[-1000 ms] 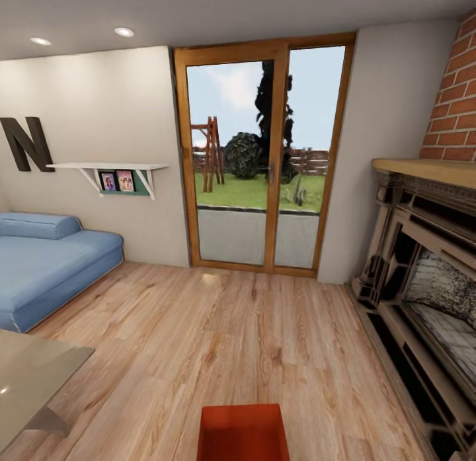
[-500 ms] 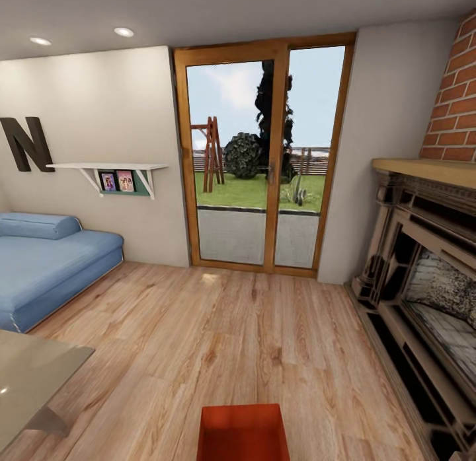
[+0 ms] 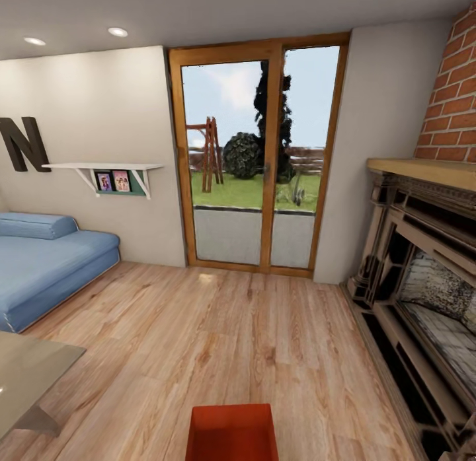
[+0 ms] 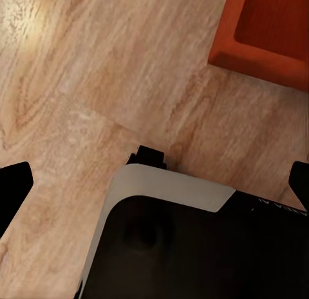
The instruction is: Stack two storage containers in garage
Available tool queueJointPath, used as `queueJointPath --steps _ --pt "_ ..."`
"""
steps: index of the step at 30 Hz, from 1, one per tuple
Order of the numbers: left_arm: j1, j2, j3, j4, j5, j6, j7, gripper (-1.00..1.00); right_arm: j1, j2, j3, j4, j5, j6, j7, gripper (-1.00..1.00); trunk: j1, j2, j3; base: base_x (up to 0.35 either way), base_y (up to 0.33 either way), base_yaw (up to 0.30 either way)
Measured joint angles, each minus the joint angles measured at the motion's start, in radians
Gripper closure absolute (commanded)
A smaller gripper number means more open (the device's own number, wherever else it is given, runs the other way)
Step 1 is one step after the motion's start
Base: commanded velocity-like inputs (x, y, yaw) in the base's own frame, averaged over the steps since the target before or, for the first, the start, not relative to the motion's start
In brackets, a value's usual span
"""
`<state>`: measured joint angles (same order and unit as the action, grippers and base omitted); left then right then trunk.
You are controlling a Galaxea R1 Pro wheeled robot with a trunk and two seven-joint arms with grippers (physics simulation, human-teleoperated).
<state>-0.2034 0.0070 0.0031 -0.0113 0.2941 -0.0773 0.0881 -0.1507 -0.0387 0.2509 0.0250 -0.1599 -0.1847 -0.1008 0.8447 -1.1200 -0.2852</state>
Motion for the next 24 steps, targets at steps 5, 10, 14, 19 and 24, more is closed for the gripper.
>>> queueJointPath --steps 5,10,14,19,24 --pt "0.0 0.0 0.0 0.0 0.001 0.0 0.001 -1.0 0.0 0.004 0.0 0.0 0.0 0.003 -0.001 -1.0 0.0 0.0 0.0 -0.032 -0.033 0.0" --pt "0.0 0.0 0.002 0.001 0.003 0.0 0.005 -1.0 0.0 0.002 0.0 0.0 0.0 0.003 -0.001 -1.0 0.0 0.0 0.0 -0.173 -0.135 0.0" --pt "0.0 0.001 0.001 0.0 0.055 0.0 0.003 -1.0 0.0 0.002 0.0 0.0 0.0 0.003 0.0 -1.0 0.0 0.0 0.0 -0.06 -0.047 0.0" --pt "0.0 0.001 -0.001 0.0 0.077 -0.001 0.001 -1.0 0.0 0.002 0.0 0.0 0.0 0.003 0.0 -1.0 0.0 0.0 0.0 -0.008 -0.006 0.003" --pt "0.0 0.001 -0.001 0.0 0.082 -0.001 0.001 -1.0 0.0 0.001 0.001 0.0 0.001 0.001 0.0 -1.0 0.0 0.0 0.0 -0.002 -0.001 0.144"
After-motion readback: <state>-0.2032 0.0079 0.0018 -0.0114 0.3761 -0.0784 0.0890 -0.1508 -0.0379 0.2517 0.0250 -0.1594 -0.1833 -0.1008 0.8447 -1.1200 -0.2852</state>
